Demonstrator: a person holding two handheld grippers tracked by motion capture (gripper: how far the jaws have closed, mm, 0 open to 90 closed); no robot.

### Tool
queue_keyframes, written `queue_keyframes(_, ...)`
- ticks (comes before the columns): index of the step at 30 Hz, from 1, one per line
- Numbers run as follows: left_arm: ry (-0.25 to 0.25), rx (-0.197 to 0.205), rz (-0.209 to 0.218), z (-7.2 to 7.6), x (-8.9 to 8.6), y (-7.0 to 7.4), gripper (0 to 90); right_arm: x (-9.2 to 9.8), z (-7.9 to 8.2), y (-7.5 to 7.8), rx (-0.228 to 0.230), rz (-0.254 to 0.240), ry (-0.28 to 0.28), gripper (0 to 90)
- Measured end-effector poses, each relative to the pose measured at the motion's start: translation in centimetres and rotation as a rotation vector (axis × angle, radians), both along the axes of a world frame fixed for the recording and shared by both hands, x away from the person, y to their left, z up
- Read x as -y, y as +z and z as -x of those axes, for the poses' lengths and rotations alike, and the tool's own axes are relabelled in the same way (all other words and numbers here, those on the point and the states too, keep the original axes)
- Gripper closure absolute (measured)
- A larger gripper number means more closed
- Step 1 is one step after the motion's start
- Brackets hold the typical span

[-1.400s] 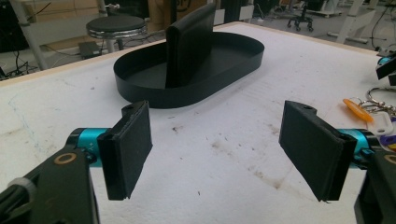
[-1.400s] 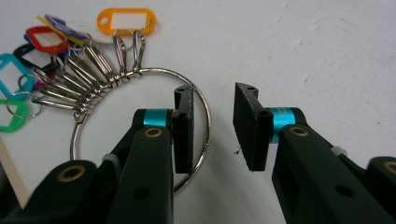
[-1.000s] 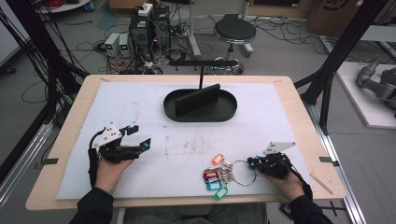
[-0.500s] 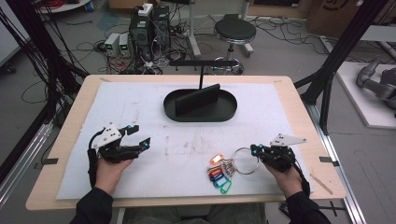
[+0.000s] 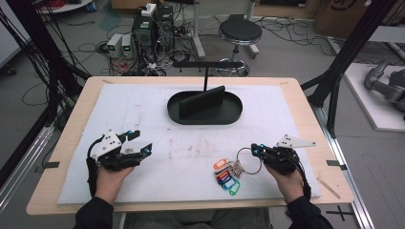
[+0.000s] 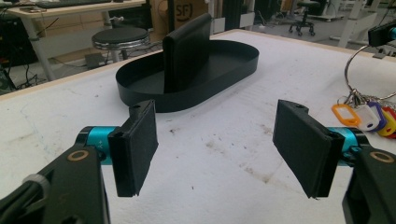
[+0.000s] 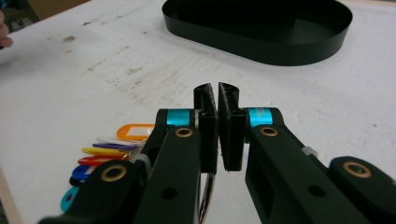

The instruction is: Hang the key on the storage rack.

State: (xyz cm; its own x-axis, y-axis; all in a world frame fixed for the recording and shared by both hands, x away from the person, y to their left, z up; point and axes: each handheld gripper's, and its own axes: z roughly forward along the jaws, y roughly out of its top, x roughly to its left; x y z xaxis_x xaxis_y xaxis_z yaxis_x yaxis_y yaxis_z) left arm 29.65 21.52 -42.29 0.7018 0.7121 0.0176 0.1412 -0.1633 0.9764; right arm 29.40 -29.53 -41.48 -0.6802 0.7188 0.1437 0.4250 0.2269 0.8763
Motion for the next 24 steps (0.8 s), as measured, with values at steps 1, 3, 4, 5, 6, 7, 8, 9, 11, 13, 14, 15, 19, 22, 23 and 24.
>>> queue_keyframes(1,-0.005,-0.002,-0.004,-0.1,0.0,0.0,30.6,0.0,0.0,0.0,-0.007,-0.004,0.002,87.4)
queue_keyframes(3,-0.006,-0.004,-0.006,-0.2,0.2,-0.1,30.7,0.1,0.0,-0.1,-0.018,-0.010,0.002,87.0)
queue_keyframes(4,-0.009,-0.006,-0.008,-0.2,0.2,-0.1,30.7,0.2,0.0,-0.1,-0.031,-0.013,0.005,86.9)
queue_keyframes(5,-0.009,-0.007,-0.009,-0.3,0.3,-0.2,30.7,0.2,0.1,-0.2,-0.044,-0.022,0.008,86.8)
queue_keyframes(6,-0.016,-0.010,-0.014,-0.4,0.3,-0.2,30.7,0.3,0.1,-0.2,-0.052,-0.023,0.007,86.4)
queue_keyframes(7,-0.014,-0.010,-0.011,-0.4,0.4,-0.2,30.7,0.3,0.1,-0.3,-0.078,-0.027,0.011,85.2)
queue_keyframes(8,-0.015,-0.010,-0.013,-0.4,0.4,-0.2,30.7,0.3,0.1,-0.4,-0.098,-0.026,0.018,84.8)
queue_keyframes(9,-0.018,-0.010,-0.013,-0.4,0.5,-0.2,30.7,0.3,0.1,-0.6,-0.116,-0.018,0.024,84.8)
queue_keyframes(11,-0.020,-0.006,-0.013,-0.4,0.5,-0.2,30.7,0.3,0.2,-0.7,-0.125,-0.016,0.023,86.3)
queue_keyframes(13,-0.021,-0.006,-0.012,-0.4,0.5,-0.1,30.7,0.3,0.2,-0.5,-0.110,-0.021,0.029,86.7)
queue_keyframes(14,-0.023,-0.007,-0.014,-0.4,0.5,-0.1,30.7,0.3,0.2,-0.5,-0.114,-0.023,0.031,86.8)
queue_keyframes(15,-0.023,-0.007,-0.014,-0.4,0.5,-0.1,30.7,0.3,0.2,-0.4,-0.115,-0.021,0.035,86.8)
queue_keyframes(19,-0.020,-0.008,-0.012,-0.3,0.5,-0.2,30.7,0.2,0.2,-0.3,-0.101,-0.011,0.050,87.1)
queue_keyframes(22,-0.020,-0.007,-0.010,-0.3,0.4,-0.1,30.7,0.2,0.2,0.0,-0.082,-0.010,0.062,87.2)
queue_keyframes(23,-0.020,-0.007,-0.011,-0.3,0.4,-0.1,30.7,0.2,0.1,0.4,-0.063,-0.015,0.073,87.3)
queue_keyframes(24,-0.018,-0.008,-0.009,-0.3,0.4,-0.2,30.7,0.2,0.0,0.6,-0.053,-0.017,0.081,87.3)
